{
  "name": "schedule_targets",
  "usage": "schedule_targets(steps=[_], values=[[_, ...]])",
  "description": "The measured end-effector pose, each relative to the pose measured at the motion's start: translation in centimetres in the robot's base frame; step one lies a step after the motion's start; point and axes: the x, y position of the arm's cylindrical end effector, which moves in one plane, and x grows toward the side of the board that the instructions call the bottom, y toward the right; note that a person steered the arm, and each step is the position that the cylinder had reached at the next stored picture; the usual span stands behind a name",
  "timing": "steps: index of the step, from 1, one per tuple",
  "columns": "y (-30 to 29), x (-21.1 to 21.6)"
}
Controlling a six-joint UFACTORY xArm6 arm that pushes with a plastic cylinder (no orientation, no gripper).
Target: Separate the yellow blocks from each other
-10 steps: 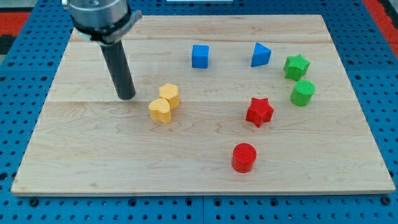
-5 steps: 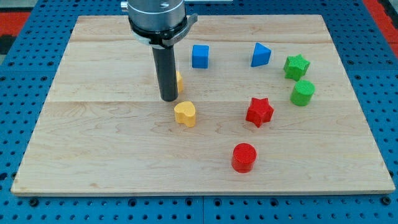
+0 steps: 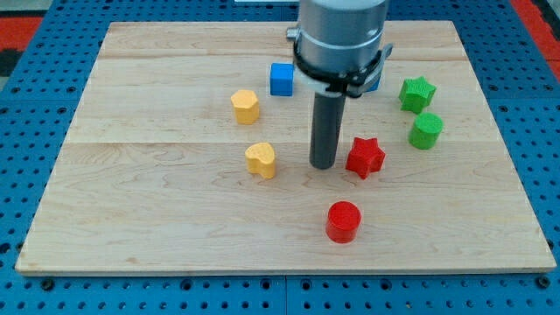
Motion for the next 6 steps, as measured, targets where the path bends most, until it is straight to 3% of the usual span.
schedule_targets(steps=[2,3,4,5,6], values=[[-7.8,-0.8],[-8.5,0.6],[-9.8,4.8],[-12.5,1.9],[-10.2,0.0]])
